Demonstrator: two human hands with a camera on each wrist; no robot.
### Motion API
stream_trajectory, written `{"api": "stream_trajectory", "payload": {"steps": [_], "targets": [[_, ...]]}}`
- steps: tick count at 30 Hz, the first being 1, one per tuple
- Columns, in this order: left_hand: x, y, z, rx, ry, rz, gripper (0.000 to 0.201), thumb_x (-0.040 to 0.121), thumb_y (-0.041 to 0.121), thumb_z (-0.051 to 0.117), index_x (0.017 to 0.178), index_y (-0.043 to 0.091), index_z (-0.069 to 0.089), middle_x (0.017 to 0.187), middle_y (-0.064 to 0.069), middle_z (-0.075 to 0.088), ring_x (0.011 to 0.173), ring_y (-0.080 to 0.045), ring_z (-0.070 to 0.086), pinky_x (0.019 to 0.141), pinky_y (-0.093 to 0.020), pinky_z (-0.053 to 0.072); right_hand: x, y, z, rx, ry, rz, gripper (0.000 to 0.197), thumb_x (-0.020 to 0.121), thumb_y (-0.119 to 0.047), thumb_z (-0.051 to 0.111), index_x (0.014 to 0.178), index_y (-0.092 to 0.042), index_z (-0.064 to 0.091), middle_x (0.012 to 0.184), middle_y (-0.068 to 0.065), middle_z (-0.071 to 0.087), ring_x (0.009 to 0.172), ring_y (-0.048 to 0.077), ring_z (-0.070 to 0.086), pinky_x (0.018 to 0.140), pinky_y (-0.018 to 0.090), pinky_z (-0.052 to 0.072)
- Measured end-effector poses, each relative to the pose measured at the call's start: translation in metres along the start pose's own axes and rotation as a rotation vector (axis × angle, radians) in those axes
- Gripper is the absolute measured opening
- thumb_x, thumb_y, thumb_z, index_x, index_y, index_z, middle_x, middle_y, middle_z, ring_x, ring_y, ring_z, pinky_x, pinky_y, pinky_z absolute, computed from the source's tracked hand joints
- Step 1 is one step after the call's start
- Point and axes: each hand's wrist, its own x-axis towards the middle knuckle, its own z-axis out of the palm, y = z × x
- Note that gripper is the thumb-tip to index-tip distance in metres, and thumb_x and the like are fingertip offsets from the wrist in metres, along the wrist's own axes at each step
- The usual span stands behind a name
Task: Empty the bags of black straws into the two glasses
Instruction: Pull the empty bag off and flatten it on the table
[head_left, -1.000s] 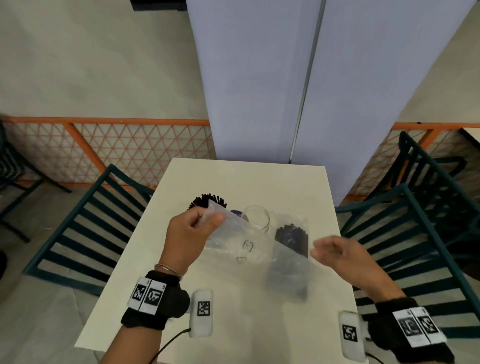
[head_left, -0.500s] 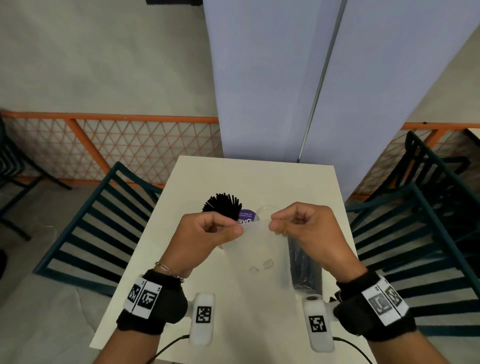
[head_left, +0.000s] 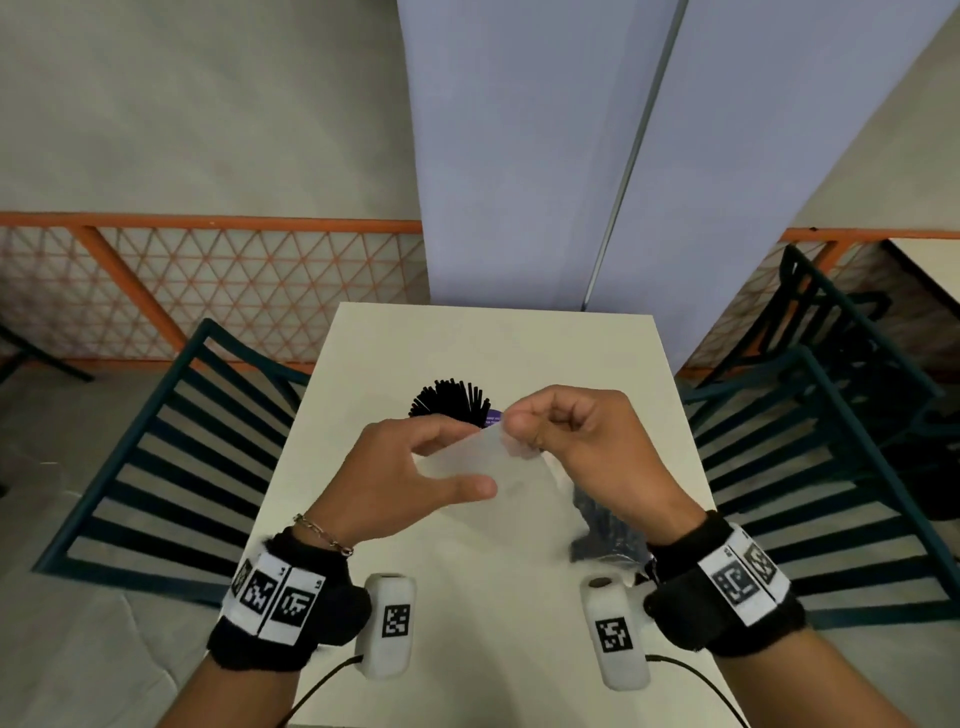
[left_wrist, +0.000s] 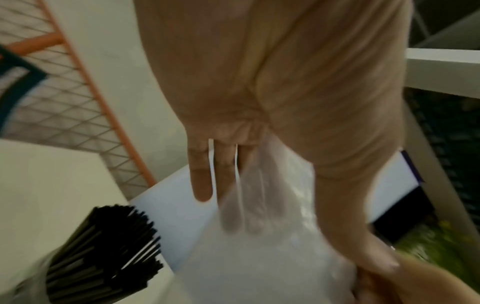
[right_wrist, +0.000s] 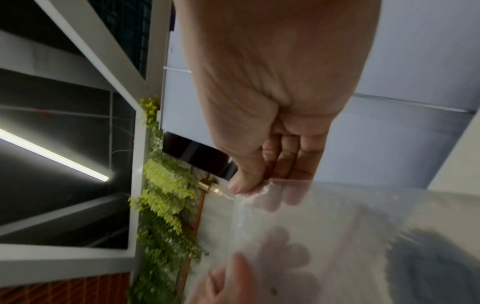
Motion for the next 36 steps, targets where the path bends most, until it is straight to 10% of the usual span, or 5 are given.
{"api": "stream_trajectory", "payload": {"steps": [5, 9, 13, 24, 36], "targets": [[0.005, 0.005, -0.008, -0.233, 0.083, 0.033, 0.011, 0.093, 0.022, 0.078, 0.097, 0.014, 0.086, 0.085, -0.001, 0.084, 0.071, -0.009, 0.079, 0.063, -0.02, 0.059, 0.01, 0.017, 0.0, -0.311, -0.209, 0.053, 0.061, 0.063, -0.031, 0.101, 0.117, -0.027, 0.074, 0.115, -0.008, 0.078, 0.109, 0.008, 0.071, 0.098, 0.025, 0.056], [-0.009, -0.014, -0.039, -0.382, 0.241, -0.084, 0.017, 0.102, 0.022, 0.064, 0.102, 0.019, 0.08, 0.086, -0.007, 0.083, 0.053, -0.022, 0.075, 0.042, -0.026, 0.053, 0.003, 0.051, -0.034, -0.501, -0.184, 0.263, 0.033, 0.066, -0.044, 0.097, 0.077, -0.018, 0.08, 0.075, -0.012, 0.078, 0.067, -0.003, 0.068, 0.071, 0.018, 0.049], [-0.021, -0.053, -0.05, -0.199, 0.392, -0.165, 0.025, 0.106, 0.03, 0.06, 0.094, 0.035, 0.08, 0.054, -0.002, 0.067, 0.034, -0.015, 0.049, 0.034, -0.019, 0.036, -0.007, 0.065, -0.064, -0.252, -0.065, 0.299, 0.073, 0.062, -0.058, 0.095, 0.076, 0.009, 0.068, 0.074, 0.029, 0.066, 0.068, 0.021, 0.058, 0.073, 0.035, 0.049], [-0.043, -0.077, -0.045, -0.425, 0.455, -0.333, 0.025, 0.103, 0.039, 0.063, 0.1, 0.02, 0.079, 0.083, -0.002, 0.083, 0.063, -0.011, 0.078, 0.069, -0.03, 0.06, -0.004, 0.068, -0.022, -0.034, 0.037, 0.218, 0.023, 0.104, -0.024, 0.062, 0.094, -0.024, 0.082, 0.08, 0.011, 0.078, 0.06, 0.021, 0.062, 0.057, 0.02, 0.053], [-0.042, -0.109, -0.037, -0.626, 0.693, -0.362, 0.044, 0.108, 0.051, 0.053, 0.086, 0.026, 0.081, 0.047, -0.001, 0.049, 0.041, -0.017, 0.036, 0.043, -0.025, 0.027, 0.0, 0.07, 0.003, 0.17, 0.021, 0.449, 0.042, 0.086, -0.05, 0.072, 0.112, -0.018, 0.074, 0.093, 0.004, 0.079, 0.073, 0.02, 0.074, 0.066, 0.036, 0.064]]}}
